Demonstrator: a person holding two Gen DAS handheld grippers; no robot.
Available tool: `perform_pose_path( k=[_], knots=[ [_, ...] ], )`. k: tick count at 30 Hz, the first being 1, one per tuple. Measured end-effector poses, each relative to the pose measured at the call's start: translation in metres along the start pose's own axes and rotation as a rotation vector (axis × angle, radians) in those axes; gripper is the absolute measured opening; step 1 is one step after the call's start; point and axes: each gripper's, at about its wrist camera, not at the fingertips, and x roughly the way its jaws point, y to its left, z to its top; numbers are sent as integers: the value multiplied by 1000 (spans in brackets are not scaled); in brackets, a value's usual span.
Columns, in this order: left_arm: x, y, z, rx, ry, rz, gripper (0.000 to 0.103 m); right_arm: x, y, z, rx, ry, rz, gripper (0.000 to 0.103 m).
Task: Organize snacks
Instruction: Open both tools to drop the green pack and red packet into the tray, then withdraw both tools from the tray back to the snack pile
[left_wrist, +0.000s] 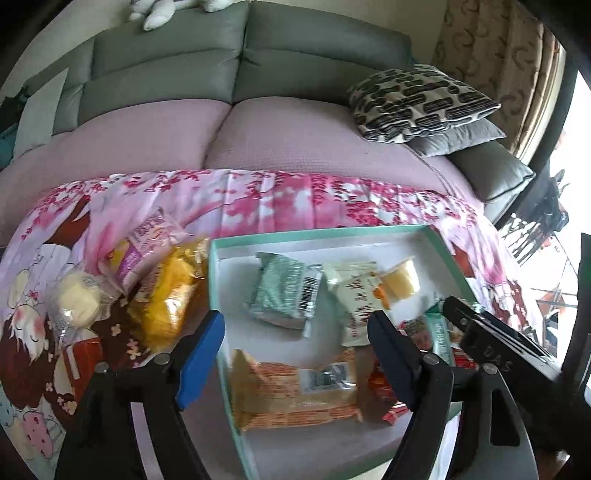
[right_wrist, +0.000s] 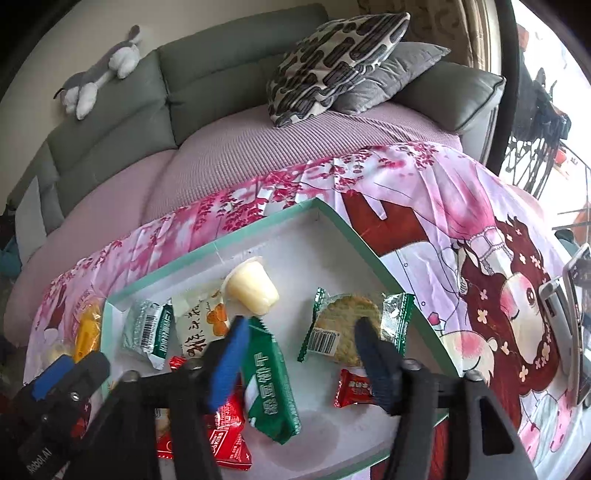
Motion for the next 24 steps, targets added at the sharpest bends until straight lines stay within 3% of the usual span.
perform_pose_path(
  k=[3,9,10,14,24],
  knots=[
    [0,8,1,-14,-7,37,90,2,-2,-1,14,13,3,70],
    [2,20,3,-29,-11,77,91,5,-7,-1,42,21,-4,81],
    [3,23,3,-33,-8,77,97,6,-8,-2,45,25,-5,83],
    [0,29,3,-40,-24,63,103,7,-8,-3,45,18,-12,103],
    [-5,43,6,-68,-49,51,103,8,-4,-4,42,10,-7,103]
  ],
)
